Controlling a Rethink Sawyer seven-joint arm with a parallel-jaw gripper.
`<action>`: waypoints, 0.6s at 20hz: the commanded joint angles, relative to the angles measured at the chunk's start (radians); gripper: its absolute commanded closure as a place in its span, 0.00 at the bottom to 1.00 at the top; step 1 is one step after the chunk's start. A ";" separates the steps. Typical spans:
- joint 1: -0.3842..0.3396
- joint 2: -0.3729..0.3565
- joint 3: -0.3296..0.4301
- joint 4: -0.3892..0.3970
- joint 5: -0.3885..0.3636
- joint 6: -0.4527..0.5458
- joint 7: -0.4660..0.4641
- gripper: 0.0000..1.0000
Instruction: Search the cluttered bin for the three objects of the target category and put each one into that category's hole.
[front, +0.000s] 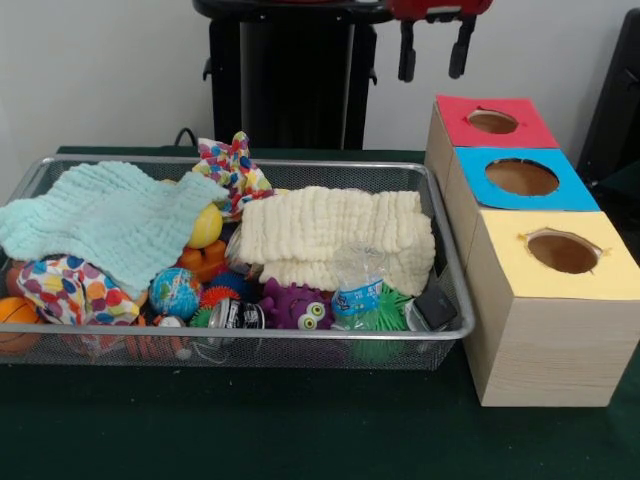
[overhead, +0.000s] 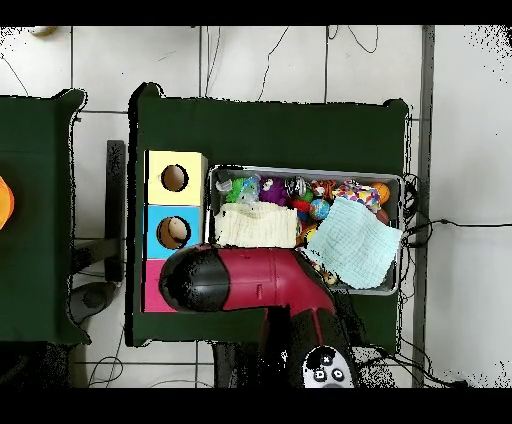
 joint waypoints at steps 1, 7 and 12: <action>-0.069 0.067 0.114 0.001 -0.075 -0.026 -0.119 0.00; -0.112 0.049 0.145 -0.011 -0.097 0.016 -0.132 0.00; -0.146 0.078 0.168 -0.047 -0.122 0.035 -0.146 0.00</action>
